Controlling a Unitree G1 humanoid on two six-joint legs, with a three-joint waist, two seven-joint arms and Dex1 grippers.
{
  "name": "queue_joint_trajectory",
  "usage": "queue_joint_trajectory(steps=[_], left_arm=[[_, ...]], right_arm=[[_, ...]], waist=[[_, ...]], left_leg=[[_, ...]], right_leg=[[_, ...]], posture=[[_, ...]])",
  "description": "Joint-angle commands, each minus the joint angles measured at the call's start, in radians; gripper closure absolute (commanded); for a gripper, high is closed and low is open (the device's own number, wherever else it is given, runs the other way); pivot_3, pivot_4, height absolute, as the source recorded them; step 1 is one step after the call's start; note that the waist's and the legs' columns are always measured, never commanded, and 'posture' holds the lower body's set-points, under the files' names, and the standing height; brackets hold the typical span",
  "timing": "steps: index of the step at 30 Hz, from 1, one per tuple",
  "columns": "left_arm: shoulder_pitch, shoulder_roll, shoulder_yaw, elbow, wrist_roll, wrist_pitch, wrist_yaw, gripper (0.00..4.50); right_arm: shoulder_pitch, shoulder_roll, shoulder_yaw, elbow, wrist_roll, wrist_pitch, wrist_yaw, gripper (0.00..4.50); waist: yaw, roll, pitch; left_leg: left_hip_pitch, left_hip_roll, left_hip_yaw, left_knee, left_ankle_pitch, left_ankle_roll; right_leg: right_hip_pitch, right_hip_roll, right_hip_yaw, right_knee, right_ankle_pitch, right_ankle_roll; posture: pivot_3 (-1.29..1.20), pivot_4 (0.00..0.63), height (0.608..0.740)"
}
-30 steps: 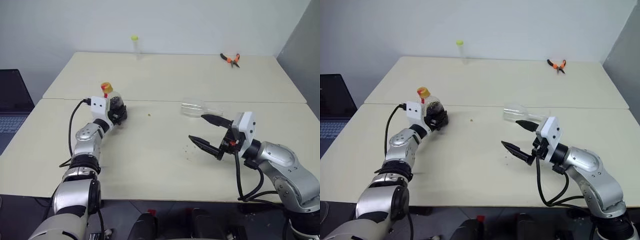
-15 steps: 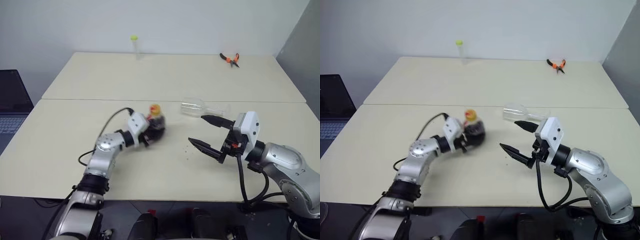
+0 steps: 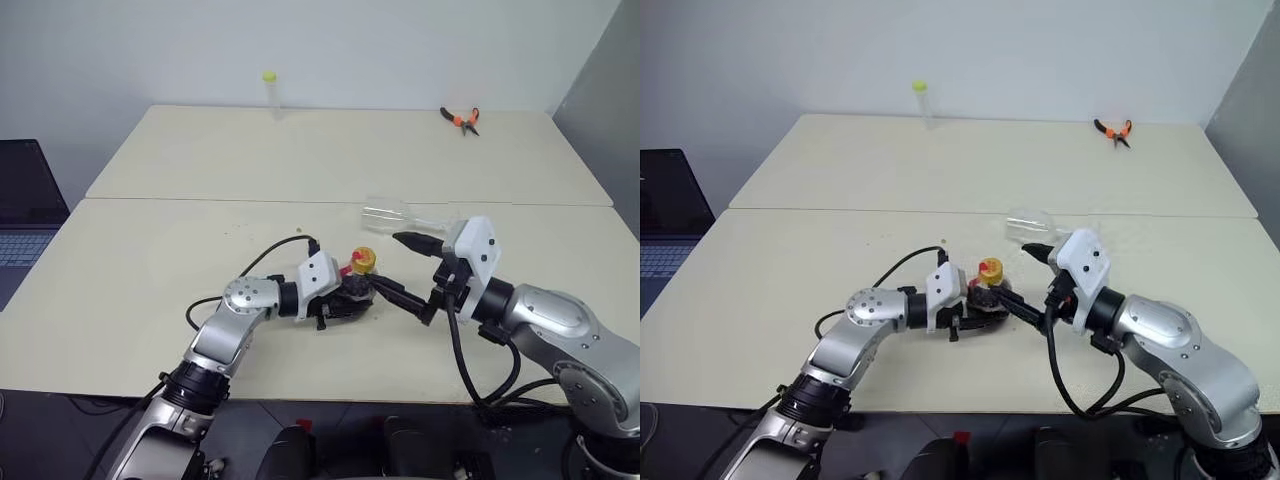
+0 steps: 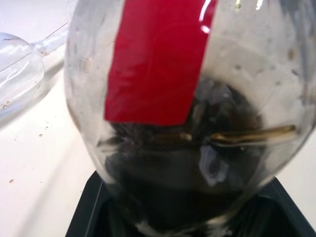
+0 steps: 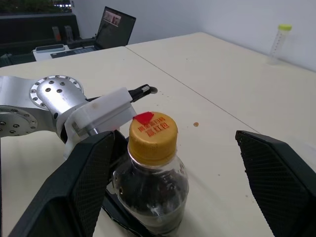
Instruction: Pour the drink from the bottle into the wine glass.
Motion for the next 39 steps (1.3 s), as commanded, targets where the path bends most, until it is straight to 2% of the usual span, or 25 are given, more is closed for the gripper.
queue_joint_trajectory(steps=[1,12,15,25,26,32,35,37,39], left_arm=[[-0.004,0.001,-0.026,-0.019,0.0,0.002,-0.023,2.69],[-0.005,0.001,-0.025,-0.013,0.005,-0.006,-0.013,2.79],[-0.005,0.001,-0.025,-0.013,0.005,-0.006,-0.012,2.79],[-0.01,0.001,-0.022,-0.022,-0.001,0.006,-0.01,2.83],[-0.011,0.003,-0.021,-0.024,-0.003,0.008,-0.011,2.84],[-0.014,0.01,-0.016,-0.044,-0.013,0.021,-0.019,2.85],[-0.011,0.011,-0.012,-0.048,-0.01,0.024,-0.009,2.85],[-0.008,0.012,-0.01,-0.05,-0.01,0.026,-0.007,2.85],[-0.004,0.015,-0.008,-0.055,-0.012,0.027,-0.007,2.85]], right_arm=[[-0.028,0.008,0.004,-0.02,0.013,0.005,-0.008,0.29],[-0.07,-0.015,0.046,0.02,-0.011,0.004,0.032,0.29],[-0.079,-0.016,0.052,0.027,-0.016,0.004,0.034,0.91],[-0.11,-0.045,0.065,0.047,-0.031,0.003,0.061,4.39],[-0.111,-0.052,0.064,0.051,-0.033,0.001,0.069,4.5],[-0.139,-0.084,0.039,0.1,-0.03,-0.033,0.132,4.5],[-0.137,-0.053,-0.04,0.1,0.089,-0.019,0.154,4.5],[-0.125,-0.046,-0.079,0.1,0.143,-0.006,0.157,4.15],[-0.114,-0.058,-0.098,0.089,0.188,0.015,0.165,3.56]], waist=[[0.0,0.0,0.0],[0.0,0.0,0.0],[0.0,0.0,0.0],[0.0,0.0,0.0],[0.0,0.0,0.0],[0.0,0.0,0.0],[0.0,0.0,0.0],[0.0,0.0,0.0],[0.0,0.0,0.0]], left_leg=[[0.0,0.0,0.0,0.0,0.0,0.0],[0.0,0.0,0.0,0.0,0.0,0.0],[0.0,0.0,0.0,0.0,0.0,0.0],[0.0,0.0,-0.001,0.0,0.0,0.0],[0.0,0.0,-0.001,0.0,0.0,0.0],[0.0,0.0,-0.001,0.0,0.0,0.0],[0.0,0.0,-0.002,0.0,0.0,0.0],[0.0,0.0,-0.002,0.0,0.0,0.0],[0.0,0.0,-0.002,0.0,0.0,0.0]], right_leg=[[0.0,0.0,0.0,0.0,0.0,0.0],[0.0,0.0,0.0,0.0,0.0,0.0],[0.0,0.0,0.0,0.0,0.0,0.0],[0.001,0.0,-0.001,-0.001,0.0,0.0],[0.001,0.0,-0.001,-0.001,0.0,0.0],[0.001,0.0,-0.001,-0.001,0.0,0.0],[0.001,0.0,-0.001,-0.001,0.0,0.0],[0.001,0.0,-0.001,-0.001,0.0,0.0],[0.001,0.0,-0.001,-0.002,0.0,0.0]], posture=[[0.0,0.15,0.74],[0.0,0.15,0.74],[0.0,0.15,0.74],[0.0,0.15,0.74],[0.0,0.15,0.74],[0.0,0.15,0.74],[0.0,0.15,0.74],[0.0,0.15,0.74],[0.0,0.15,0.74]])
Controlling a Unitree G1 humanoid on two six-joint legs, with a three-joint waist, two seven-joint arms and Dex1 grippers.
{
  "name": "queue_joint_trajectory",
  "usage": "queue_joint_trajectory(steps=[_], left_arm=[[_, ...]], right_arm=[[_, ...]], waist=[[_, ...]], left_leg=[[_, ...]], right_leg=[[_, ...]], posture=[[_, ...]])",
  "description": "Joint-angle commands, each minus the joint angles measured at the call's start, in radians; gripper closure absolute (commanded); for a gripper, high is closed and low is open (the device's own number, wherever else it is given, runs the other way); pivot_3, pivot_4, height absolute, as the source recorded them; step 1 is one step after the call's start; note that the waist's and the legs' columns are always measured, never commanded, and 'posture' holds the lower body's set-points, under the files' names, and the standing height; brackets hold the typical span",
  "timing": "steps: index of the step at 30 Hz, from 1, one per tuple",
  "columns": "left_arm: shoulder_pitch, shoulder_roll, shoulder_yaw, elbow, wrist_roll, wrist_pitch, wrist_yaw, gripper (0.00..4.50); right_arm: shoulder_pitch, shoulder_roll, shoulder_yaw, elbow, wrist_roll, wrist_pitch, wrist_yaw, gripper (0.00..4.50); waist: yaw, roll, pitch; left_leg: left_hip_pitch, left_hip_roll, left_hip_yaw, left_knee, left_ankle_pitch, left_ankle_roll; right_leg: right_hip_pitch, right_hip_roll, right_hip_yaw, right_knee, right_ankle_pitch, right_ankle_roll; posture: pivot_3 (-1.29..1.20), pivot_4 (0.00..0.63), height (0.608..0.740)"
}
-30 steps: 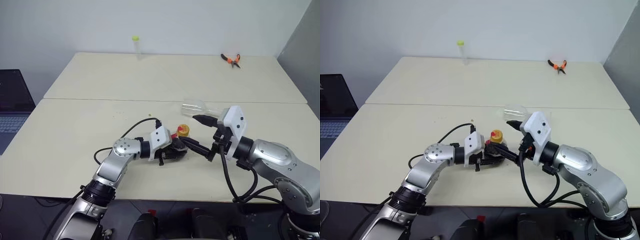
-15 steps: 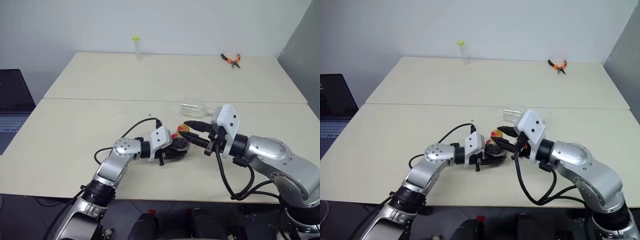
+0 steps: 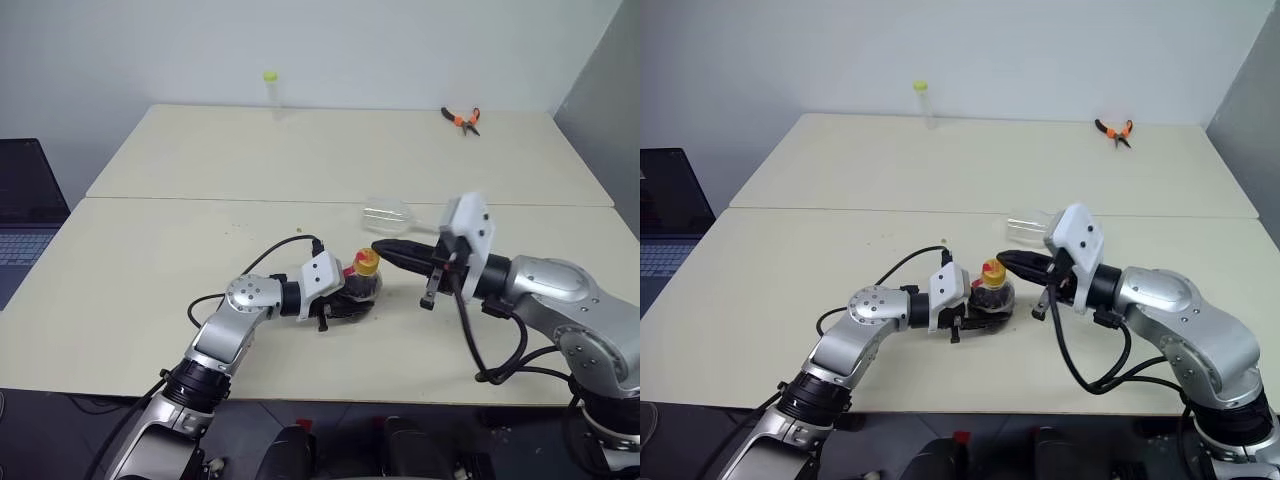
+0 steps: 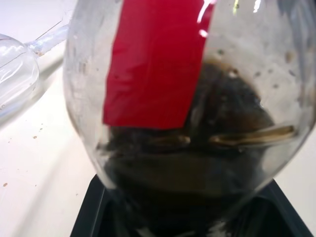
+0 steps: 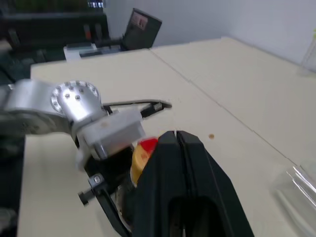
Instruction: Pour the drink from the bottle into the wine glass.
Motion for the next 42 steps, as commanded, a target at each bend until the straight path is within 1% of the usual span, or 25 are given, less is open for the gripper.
queue_joint_trajectory(steps=[1,3,4,5,11,14,19,26,29,30,31,33,34,37,40,42], left_arm=[[0.005,0.01,0.003,-0.042,-0.012,0.004,-0.009,2.85],[0.005,0.014,0.001,-0.043,-0.01,0.004,-0.012,2.85],[0.004,0.015,0.0,-0.043,-0.01,0.004,-0.013,2.85],[0.004,0.016,-0.001,-0.043,-0.009,0.003,-0.014,2.85],[0.001,0.019,-0.007,-0.04,-0.006,-0.003,-0.021,2.85],[0.001,0.019,-0.009,-0.038,-0.004,-0.003,-0.023,2.85],[0.002,0.019,-0.01,-0.04,-0.004,-0.003,-0.021,2.89],[0.009,0.019,-0.013,-0.04,0.0,-0.005,-0.018,2.89],[0.011,0.017,-0.013,-0.043,-0.002,-0.003,-0.017,2.89],[0.011,0.017,-0.013,-0.044,-0.003,-0.002,-0.016,2.89],[0.01,0.016,-0.013,-0.048,-0.006,0.0,-0.018,2.9],[0.01,0.017,-0.013,-0.055,-0.011,0.003,-0.02,3.0],[0.01,0.019,-0.012,-0.063,-0.017,0.006,-0.026,3.05],[0.013,0.037,-0.011,-0.095,-0.038,0.019,-0.058,3.18],[0.022,0.059,-0.02,-0.137,-0.056,0.037,-0.093,3.25],[0.027,0.073,-0.026,-0.165,-0.072,0.048,-0.116,3.3]], right_arm=[[0.011,-0.019,-0.059,-0.038,0.098,0.031,0.018,3.24],[0.01,-0.043,-0.045,-0.049,0.094,0.042,0.023,2.5],[0.01,-0.056,-0.03,-0.052,0.078,0.041,0.026,2.21],[0.01,-0.067,-0.013,-0.053,0.058,0.037,0.027,2.18],[0.002,-0.065,0.081,-0.022,-0.083,-0.013,-0.009,2.18],[-0.003,-0.055,0.104,-0.014,-0.122,-0.03,-0.008,2.18],[-0.011,-0.047,0.118,-0.008,-0.152,-0.043,0.002,2.18],[-0.02,-0.023,0.108,-0.003,-0.142,-0.031,0.008,2.18],[-0.03,-0.007,0.107,0.009,-0.134,-0.023,0.004,2.75],[-0.034,-0.003,0.106,0.013,-0.133,-0.021,0.004,3.08],[-0.039,0.003,0.103,0.022,-0.127,-0.018,0.009,3.22],[-0.047,0.007,0.1,0.035,-0.122,-0.016,0.02,3.22],[-0.056,0.004,0.097,0.052,-0.113,-0.018,0.039,3.22],[-0.112,-0.05,0.104,0.14,-0.107,-0.052,0.174,3.22],[-0.195,-0.188,0.185,0.284,-0.22,-0.187,0.422,3.22],[-0.266,-0.264,0.262,0.407,-0.325,-0.326,0.57,3.22]], waist=[[0.0,0.0,0.0],[-0.001,0.0,0.0],[-0.001,0.0,0.0],[-0.001,0.0,0.0],[-0.002,0.0,0.0],[-0.002,0.0,0.0],[-0.002,0.0,0.0],[-0.002,0.0,0.0],[-0.002,0.0,0.0],[-0.002,0.0,0.0],[-0.002,0.0,0.0],[-0.002,0.0,0.0],[-0.002,0.0,0.0],[-0.003,0.0,0.0],[-0.003,0.001,0.001],[-0.003,0.001,0.001]], left_leg=[[0.0,0.0,0.0,0.0,0.0,0.0],[0.0,0.0,0.0,0.0,0.0,0.0],[0.0,0.0,0.0,0.0,0.0,0.0],[0.0,0.0,0.0,0.0,0.0,0.0],[0.0,0.0,0.0,0.0,0.0,0.0],[0.0,0.0,0.0,0.0,0.0,0.0],[0.0,0.0,0.0,0.0,0.0,0.0],[0.0,0.0,0.0,-0.001,0.0,0.0],[0.0,0.0,0.0,-0.001,0.0,0.0],[0.0,0.001,0.0,-0.001,0.0,0.0],[0.0,0.001,0.0,-0.001,0.0,0.0],[0.0,0.001,0.0,-0.001,0.0,0.0],[0.0,0.001,0.0,-0.001,0.0,0.0],[0.0,0.0,0.001,-0.001,0.0,0.0],[0.0,0.0,0.001,-0.001,0.0,0.0],[0.0,0.0,0.004,-0.001,0.0,0.0]], right_leg=[[0.0,0.0,0.0,0.0,0.0,0.0],[0.0,0.0,0.0,0.0,0.0,0.0],[0.0,0.0,0.0,0.0,0.0,0.0],[0.0,0.0,0.0,0.0,0.0,0.0],[0.0,0.0,0.0,0.0,0.0,0.0],[0.0,0.0,0.0,0.0,0.0,0.0],[0.0,0.0,0.0,-0.001,0.0,0.0],[0.0,0.0,0.0,-0.001,0.0,0.0],[0.0,0.0,0.0,-0.001,0.0,0.0],[0.0,0.0,0.0,-0.001,0.0,0.0],[0.0,0.0,0.0,-0.001,0.0,0.0],[0.0,0.0,0.0,-0.001,0.0,0.0],[0.0,0.0,0.0,-0.001,0.0,0.0],[0.0,0.0,0.0,-0.001,0.0,0.0],[0.0,0.001,0.0,-0.002,0.0,0.0],[0.0,0.001,0.0,-0.003,0.0,0.0]], posture=[[0.0,0.15,0.74],[0.0,0.15,0.74],[0.0,0.15,0.74],[0.0,0.15,0.74],[0.0,0.15,0.74],[0.0,0.15,0.74],[0.0,0.15,0.74],[0.0,0.15,0.74],[0.0,0.15,0.74],[0.0,0.15,0.74],[0.0,0.15,0.74],[0.0,0.15,0.74],[0.0,0.15,0.74],[0.0,0.15,0.74],[0.0,0.15,0.74],[0.0,0.15,0.74]])
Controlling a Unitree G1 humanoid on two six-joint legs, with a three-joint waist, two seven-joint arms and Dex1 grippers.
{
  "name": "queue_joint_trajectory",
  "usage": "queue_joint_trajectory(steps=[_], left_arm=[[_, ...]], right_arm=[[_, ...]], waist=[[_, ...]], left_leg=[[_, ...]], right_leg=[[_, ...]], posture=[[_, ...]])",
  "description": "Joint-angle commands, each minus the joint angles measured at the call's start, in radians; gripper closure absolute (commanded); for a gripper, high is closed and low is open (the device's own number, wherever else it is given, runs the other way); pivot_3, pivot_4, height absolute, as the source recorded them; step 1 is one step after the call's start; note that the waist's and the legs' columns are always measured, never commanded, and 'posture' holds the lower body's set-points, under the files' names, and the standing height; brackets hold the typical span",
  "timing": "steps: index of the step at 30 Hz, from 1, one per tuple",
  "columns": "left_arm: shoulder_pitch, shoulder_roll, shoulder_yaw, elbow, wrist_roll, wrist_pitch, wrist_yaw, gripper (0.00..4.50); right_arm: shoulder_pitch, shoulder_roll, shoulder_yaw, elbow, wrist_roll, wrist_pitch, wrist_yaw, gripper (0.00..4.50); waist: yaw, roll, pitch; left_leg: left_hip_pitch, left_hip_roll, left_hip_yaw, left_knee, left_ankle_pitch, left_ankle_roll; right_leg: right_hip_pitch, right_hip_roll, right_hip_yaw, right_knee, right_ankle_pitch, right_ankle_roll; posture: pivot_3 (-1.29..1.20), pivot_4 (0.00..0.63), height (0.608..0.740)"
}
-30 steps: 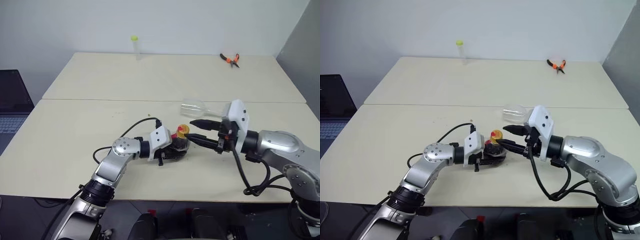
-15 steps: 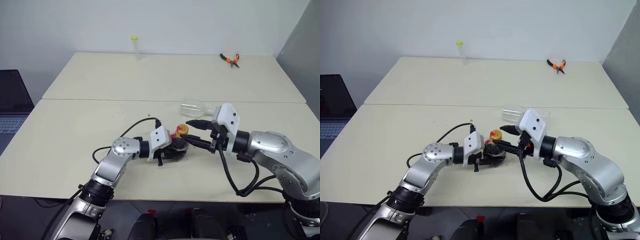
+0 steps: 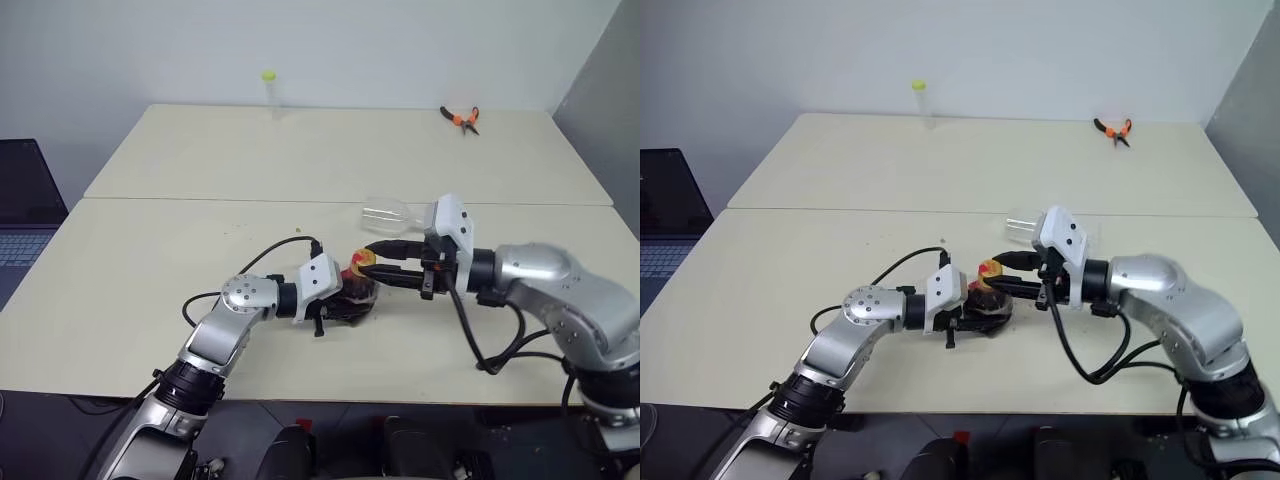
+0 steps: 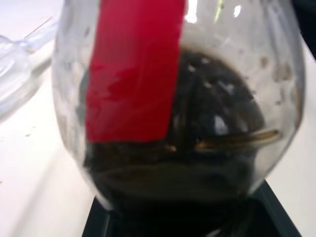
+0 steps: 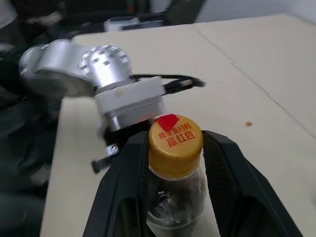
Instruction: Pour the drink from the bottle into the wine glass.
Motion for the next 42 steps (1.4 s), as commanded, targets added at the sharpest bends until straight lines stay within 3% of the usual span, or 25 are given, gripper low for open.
queue_joint_trajectory(steps=[1,6,7,9,11,14,19,24,31,35,42], left_arm=[[0.012,0.023,-0.005,-0.098,-0.068,0.012,-0.078,3.35],[0.01,0.028,-0.005,-0.113,-0.081,0.028,-0.083,3.47],[0.01,0.027,-0.004,-0.113,-0.081,0.03,-0.078,3.48],[0.011,0.027,0.001,-0.115,-0.082,0.033,-0.068,3.51],[0.011,0.027,0.005,-0.107,-0.074,0.032,-0.058,3.55],[0.011,0.023,0.013,-0.083,-0.056,0.016,-0.035,3.56],[-0.001,-0.006,0.036,-0.026,-0.024,-0.032,0.042,3.58],[-0.031,-0.065,0.065,0.055,-0.009,-0.064,0.13,3.6],[-0.046,-0.088,0.045,0.091,-0.009,-0.077,0.116,3.6],[-0.061,-0.097,0.039,0.11,-0.006,-0.086,0.099,3.6],[-0.077,-0.102,0.039,0.133,0.0,-0.1,0.077,3.66]], right_arm=[[-0.098,-0.106,0.07,0.204,-0.221,-0.221,0.203,3.22],[-0.244,-0.095,0.161,0.395,-0.34,-0.448,0.368,3.22],[-0.25,-0.085,0.154,0.39,-0.324,-0.436,0.377,3.23],[-0.243,-0.078,0.128,0.349,-0.275,-0.37,0.397,3.71],[-0.213,-0.076,0.083,0.279,-0.211,-0.276,0.38,3.73],[-0.13,-0.083,-0.003,0.158,-0.121,-0.131,0.305,3.13],[0.021,-0.045,-0.219,0.015,0.019,0.087,0.078,1.4],[0.159,0.11,-0.397,-0.194,0.188,0.243,-0.246,1.4],[0.246,0.35,-0.283,-0.356,0.125,0.262,-0.592,1.4],[0.252,0.378,-0.217,-0.335,0.036,0.228,-0.657,1.4],[0.27,0.366,-0.189,-0.295,-0.013,0.184,-0.642,1.4]], waist=[[-0.001,0.0,0.0],[-0.007,0.0,0.0],[-0.007,-0.001,0.0],[0.0,0.0,0.001],[0.002,0.001,0.001],[0.005,0.001,0.001],[0.01,0.001,0.001],[0.009,0.001,0.001],[0.003,0.001,0.001],[0.003,0.001,0.001],[0.003,0.001,0.001]], left_leg=[[0.0,0.0,0.0,0.0,0.0,0.0],[0.003,0.003,0.002,-0.002,0.0,0.0],[0.003,0.004,0.002,-0.002,0.0,0.0],[0.001,0.004,0.001,-0.002,0.0,-0.001],[-0.001,0.003,0.001,-0.001,0.002,-0.003],[-0.002,0.003,-0.001,-0.001,0.002,-0.004],[-0.003,0.001,-0.003,0.002,0.0,-0.001],[-0.003,0.002,-0.004,0.003,0.0,0.0],[-0.003,0.002,-0.003,0.002,0.0,-0.001],[-0.002,0.001,-0.004,0.002,0.0,-0.001],[-0.003,0.0,-0.003,0.002,0.002,-0.003]], right_leg=[[0.001,0.0,0.0,-0.001,0.0,0.0],[0.002,0.0,0.0,-0.001,0.0,0.0],[0.002,0.0,0.0,-0.001,0.0,0.0],[0.001,0.0,-0.001,-0.001,0.0,0.0],[-0.002,-0.002,0.001,0.0,0.0,-0.001],[-0.003,-0.003,0.001,-0.001,0.0,-0.001],[-0.001,-0.004,0.001,-0.001,0.001,0.001],[-0.001,-0.003,0.0,0.0,0.001,0.001],[-0.002,-0.003,0.001,0.001,0.001,0.001],[-0.001,-0.002,0.0,0.001,0.001,0.001],[-0.001,-0.001,0.001,0.0,0.001,0.001]], posture=[[0.0,0.15,0.74],[0.0,0.15,0.74],[0.0,0.15,0.74],[0.0,0.15,0.74],[0.0,0.15,0.74],[0.0,0.15,0.74],[0.0,0.15,0.74],[0.0,0.15,0.74],[0.0,0.15,0.74],[0.0,0.15,0.74],[0.0,0.15,0.74]])
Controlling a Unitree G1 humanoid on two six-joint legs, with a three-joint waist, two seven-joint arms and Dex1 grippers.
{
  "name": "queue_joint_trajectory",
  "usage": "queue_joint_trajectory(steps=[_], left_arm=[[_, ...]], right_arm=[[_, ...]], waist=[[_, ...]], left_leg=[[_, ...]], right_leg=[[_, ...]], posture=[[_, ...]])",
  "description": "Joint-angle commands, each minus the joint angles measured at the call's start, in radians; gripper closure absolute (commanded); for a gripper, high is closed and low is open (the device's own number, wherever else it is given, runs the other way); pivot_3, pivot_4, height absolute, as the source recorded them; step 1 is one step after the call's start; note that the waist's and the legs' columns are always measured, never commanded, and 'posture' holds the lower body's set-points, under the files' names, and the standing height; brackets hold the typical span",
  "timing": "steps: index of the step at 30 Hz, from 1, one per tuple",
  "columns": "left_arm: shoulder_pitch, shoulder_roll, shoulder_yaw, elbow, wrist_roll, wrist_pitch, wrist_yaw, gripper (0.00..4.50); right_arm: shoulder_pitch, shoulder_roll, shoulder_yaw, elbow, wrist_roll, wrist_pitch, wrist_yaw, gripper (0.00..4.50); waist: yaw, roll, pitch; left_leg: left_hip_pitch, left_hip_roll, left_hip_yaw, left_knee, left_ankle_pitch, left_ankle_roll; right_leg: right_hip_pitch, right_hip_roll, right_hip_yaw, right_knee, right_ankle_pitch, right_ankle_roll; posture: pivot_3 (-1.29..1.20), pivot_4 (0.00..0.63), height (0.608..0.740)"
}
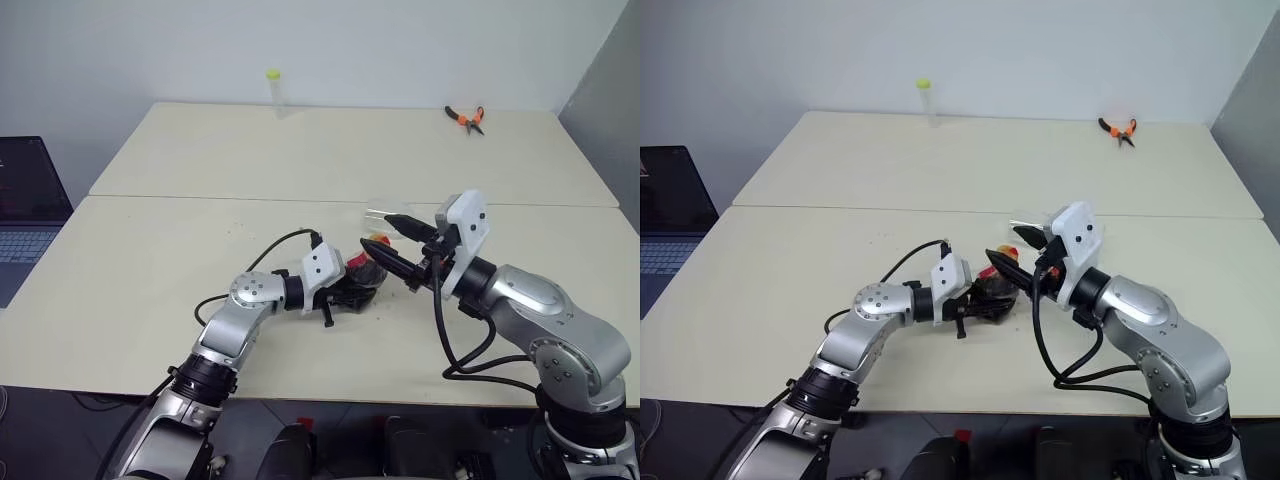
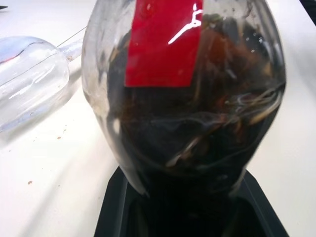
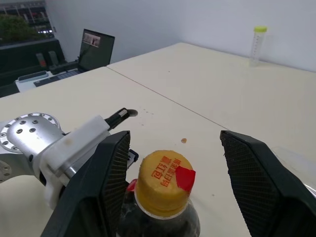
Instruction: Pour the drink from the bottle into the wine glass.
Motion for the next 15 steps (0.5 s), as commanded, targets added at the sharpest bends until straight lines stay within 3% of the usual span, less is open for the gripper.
queue_joint_trajectory(steps=[1,8,11,15], left_arm=[[-0.021,-0.007,0.001,-0.019,-0.003,-0.028,-0.012,3.66],[-0.016,-0.006,0.005,-0.021,0.0,-0.026,-0.016,3.7],[-0.015,-0.006,0.004,-0.021,0.001,-0.027,-0.017,3.71],[-0.014,-0.004,0.004,-0.023,0.001,-0.026,-0.02,3.71]], right_arm=[[0.014,-0.013,0.001,-0.002,-0.018,-0.042,0.02,1.4],[0.032,-0.021,0.011,-0.013,0.01,-0.03,0.061,1.4],[0.024,-0.012,0.006,-0.007,0.014,-0.028,0.056,1.97],[0.013,-0.001,-0.016,0.001,0.045,-0.023,0.053,3.24]], waist=[[0.0,0.0,0.0],[-0.001,0.0,0.0],[-0.002,0.0,0.0],[-0.002,0.0,0.0]], left_leg=[[0.0,0.0,0.0,0.0,0.0,0.001],[0.0,0.001,0.0,0.0,-0.001,0.002],[0.0,0.001,0.0,0.0,-0.001,0.003],[0.0,0.001,0.0,0.0,-0.001,0.003]], right_leg=[[0.0,0.0,0.0,0.0,0.0,0.0],[0.0,0.0,0.0,0.0,0.0,0.0],[0.0,0.0,0.0,0.0,0.0,0.0],[0.0,0.0,0.0,0.0,0.0,0.0]], posture=[[0.0,0.15,0.74],[0.0,0.15,0.74],[0.0,0.15,0.74],[0.0,0.15,0.74]])
